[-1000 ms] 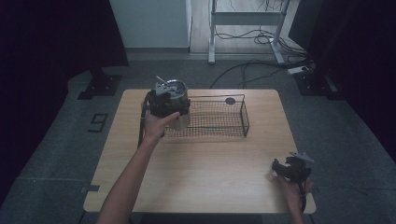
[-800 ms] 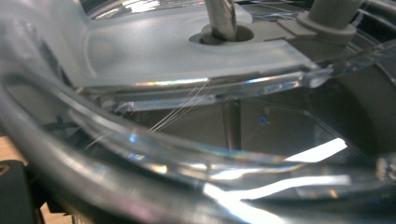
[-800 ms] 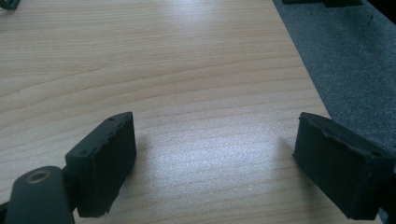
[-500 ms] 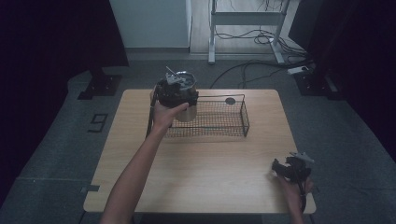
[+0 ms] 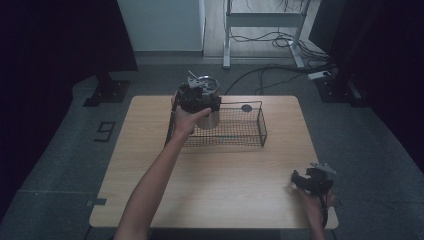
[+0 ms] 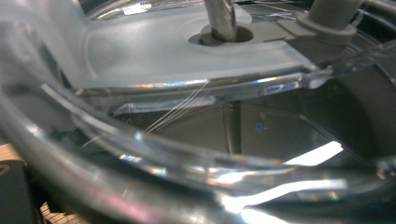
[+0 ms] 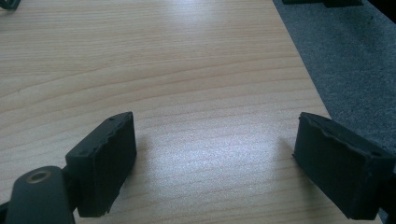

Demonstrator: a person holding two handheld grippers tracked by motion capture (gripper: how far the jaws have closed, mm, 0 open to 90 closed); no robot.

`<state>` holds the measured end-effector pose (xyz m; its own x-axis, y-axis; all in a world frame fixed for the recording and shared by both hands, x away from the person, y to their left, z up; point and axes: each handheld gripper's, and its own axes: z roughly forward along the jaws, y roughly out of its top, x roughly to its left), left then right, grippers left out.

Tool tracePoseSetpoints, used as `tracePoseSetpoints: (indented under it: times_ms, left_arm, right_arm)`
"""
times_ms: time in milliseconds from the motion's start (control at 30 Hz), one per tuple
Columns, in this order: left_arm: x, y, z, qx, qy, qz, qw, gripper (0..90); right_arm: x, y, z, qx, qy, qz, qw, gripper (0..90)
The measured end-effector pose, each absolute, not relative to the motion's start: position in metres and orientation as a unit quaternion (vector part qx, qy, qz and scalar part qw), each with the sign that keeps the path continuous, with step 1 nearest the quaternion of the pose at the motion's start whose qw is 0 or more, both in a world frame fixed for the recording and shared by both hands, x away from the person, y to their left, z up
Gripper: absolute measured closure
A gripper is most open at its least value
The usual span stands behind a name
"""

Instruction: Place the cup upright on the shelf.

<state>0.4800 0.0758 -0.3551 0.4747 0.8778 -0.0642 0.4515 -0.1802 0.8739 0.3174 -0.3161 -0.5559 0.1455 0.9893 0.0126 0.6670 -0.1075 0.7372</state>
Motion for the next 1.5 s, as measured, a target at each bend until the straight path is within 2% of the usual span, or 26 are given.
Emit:
tracePoseSetpoints:
  times_ms: [700,1500]
  left_arm:
    - [0.513,0.050,-0.389,0.730,0.478,0.229,0.432,4.2]
    - [0.525,0.033,-0.443,0.742,0.485,0.221,0.407,4.2]
  right_arm:
    - [0.317,-0.316,-0.556,0.694,0.597,0.267,0.302,13.1]
    - [0.317,-0.316,-0.556,0.694,0.596,0.267,0.302,13.2]
